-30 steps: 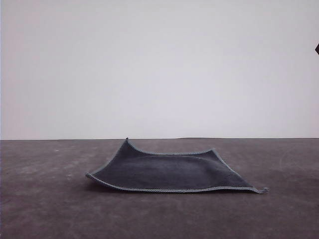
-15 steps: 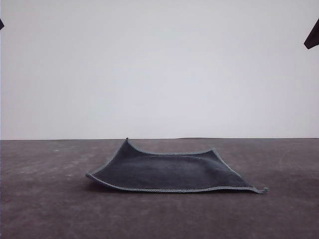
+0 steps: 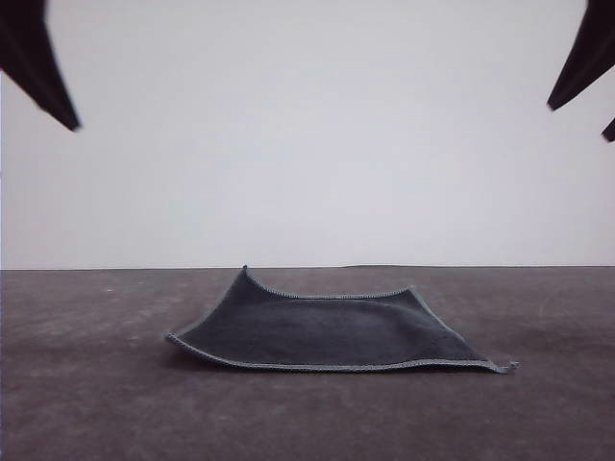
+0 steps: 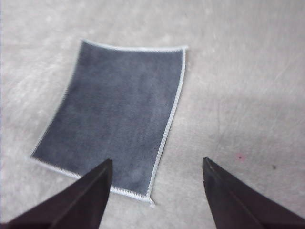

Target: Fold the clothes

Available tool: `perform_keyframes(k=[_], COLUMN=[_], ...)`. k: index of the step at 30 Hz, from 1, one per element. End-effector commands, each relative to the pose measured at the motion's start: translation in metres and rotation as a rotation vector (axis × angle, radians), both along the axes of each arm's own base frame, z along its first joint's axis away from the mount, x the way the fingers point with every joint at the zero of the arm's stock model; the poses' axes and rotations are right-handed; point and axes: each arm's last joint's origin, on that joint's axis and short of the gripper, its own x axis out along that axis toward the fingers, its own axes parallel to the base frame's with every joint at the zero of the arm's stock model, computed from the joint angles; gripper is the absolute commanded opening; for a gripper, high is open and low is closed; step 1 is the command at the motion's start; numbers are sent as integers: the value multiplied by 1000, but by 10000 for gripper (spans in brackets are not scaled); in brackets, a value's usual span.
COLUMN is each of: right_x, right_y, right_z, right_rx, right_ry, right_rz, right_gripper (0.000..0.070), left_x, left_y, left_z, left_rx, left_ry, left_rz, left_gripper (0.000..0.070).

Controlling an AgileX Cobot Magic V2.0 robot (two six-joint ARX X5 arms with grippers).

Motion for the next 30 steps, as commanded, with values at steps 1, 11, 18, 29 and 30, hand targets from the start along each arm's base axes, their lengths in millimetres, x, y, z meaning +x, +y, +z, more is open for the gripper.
perform_keyframes(k=[1, 11, 18, 29, 30], right_x=[12, 79, 127, 185, 188], right_y=[2, 14, 22, 26, 26], right_z=[0, -33, -63, -98, -99], right_rx=[22, 67, 109, 162, 172], right_ry=[48, 264, 274, 265, 260], right_rz=[-14, 37, 75, 77, 78], right_gripper=[380, 380, 381, 404, 404], left_x=[14, 85, 133, 198, 202], left_y=[-4, -23, -36, -56, -57], left_z=[2, -13, -29, -62, -65], left_rx=[-32, -95, -99, -138, -145], left_ry=[-2, 4, 10, 37, 42], left_rz=[-11, -31, -29, -63, -69], left_gripper=[522, 521, 522, 522, 522])
